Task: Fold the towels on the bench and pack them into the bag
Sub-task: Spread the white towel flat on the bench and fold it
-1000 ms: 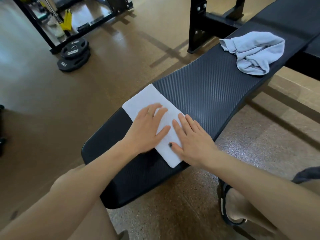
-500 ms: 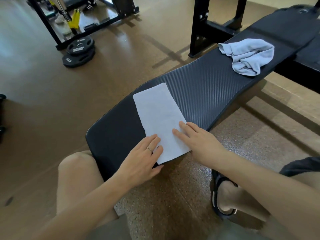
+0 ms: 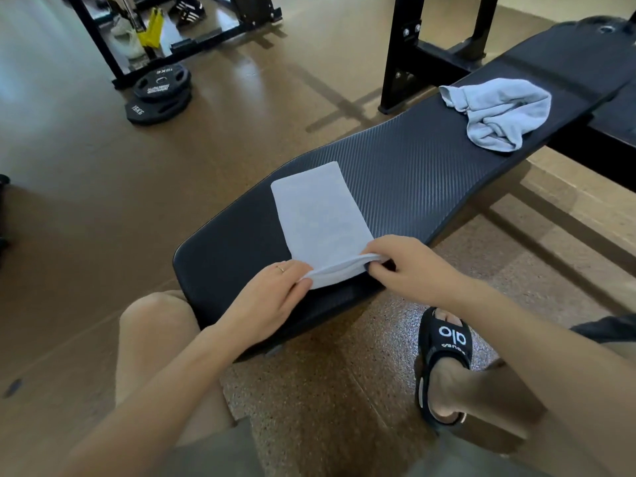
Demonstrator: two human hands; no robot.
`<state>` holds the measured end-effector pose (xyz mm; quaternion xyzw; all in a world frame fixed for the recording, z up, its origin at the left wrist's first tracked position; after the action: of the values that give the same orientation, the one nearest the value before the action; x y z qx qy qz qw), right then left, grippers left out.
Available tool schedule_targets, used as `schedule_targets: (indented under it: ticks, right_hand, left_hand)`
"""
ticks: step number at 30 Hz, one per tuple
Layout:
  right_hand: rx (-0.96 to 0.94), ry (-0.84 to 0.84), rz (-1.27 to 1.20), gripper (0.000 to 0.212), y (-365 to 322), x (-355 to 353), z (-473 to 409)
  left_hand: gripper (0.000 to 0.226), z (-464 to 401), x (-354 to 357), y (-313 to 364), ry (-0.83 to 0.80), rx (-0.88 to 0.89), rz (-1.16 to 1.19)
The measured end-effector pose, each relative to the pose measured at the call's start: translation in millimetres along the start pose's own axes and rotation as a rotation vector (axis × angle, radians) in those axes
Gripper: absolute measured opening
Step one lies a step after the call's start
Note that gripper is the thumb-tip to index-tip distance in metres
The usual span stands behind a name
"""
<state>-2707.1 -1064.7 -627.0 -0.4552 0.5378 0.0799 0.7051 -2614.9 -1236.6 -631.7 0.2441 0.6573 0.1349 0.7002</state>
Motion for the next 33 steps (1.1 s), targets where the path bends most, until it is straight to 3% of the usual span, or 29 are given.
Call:
schedule_targets:
  ticks: [3,8,15,22,27,30,33]
  right_hand:
    - [0.125,0.017,-0.144,0.023,10,-5,-8]
    - [0.295,0.078,-0.208,0.039,27,-6,-29]
    - [0.372,0.106,-0.110,0.037,33,2,-47]
    - [0.325,0.152,0.091,0.022,22,7,-51]
    - [0.263,0.237,0.428,0.051,21,4,-56]
    - [0.125,0.359,0.601,0.047,5,-5,-57]
    - [-0.172,0.386,0.664,0.033,-32,-7,-54]
  left_hand:
    - [0.026,-12,-13,-15,0.054,-0.166,0.160]
    - [0.035,-21,-17,-39,0.251,-0.366,0.351]
    - [0.041,-27,-5,-54,0.410,-0.493,0.301]
    - [0.028,-35,-5,-41,0.359,-0.410,-0.019]
    - [0.023,-37,-13,-40,0.418,-0.396,-0.315]
    - [0.024,-46,-18,-29,0.426,-0.215,-0.456]
    - [0.026,-55,-9,-9,0.345,0.054,-0.561]
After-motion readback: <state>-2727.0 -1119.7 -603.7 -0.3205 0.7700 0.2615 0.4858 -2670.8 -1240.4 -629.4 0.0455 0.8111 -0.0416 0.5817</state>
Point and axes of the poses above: each hand's wrist, its own z-axis away from the middle knuckle, its own x-axis out of the palm, y = z × x, the point moved 9 cm from there along -z, towards the middle knuckle, and after that the axes turned 4 degrees about z, right-handed, at the moved point
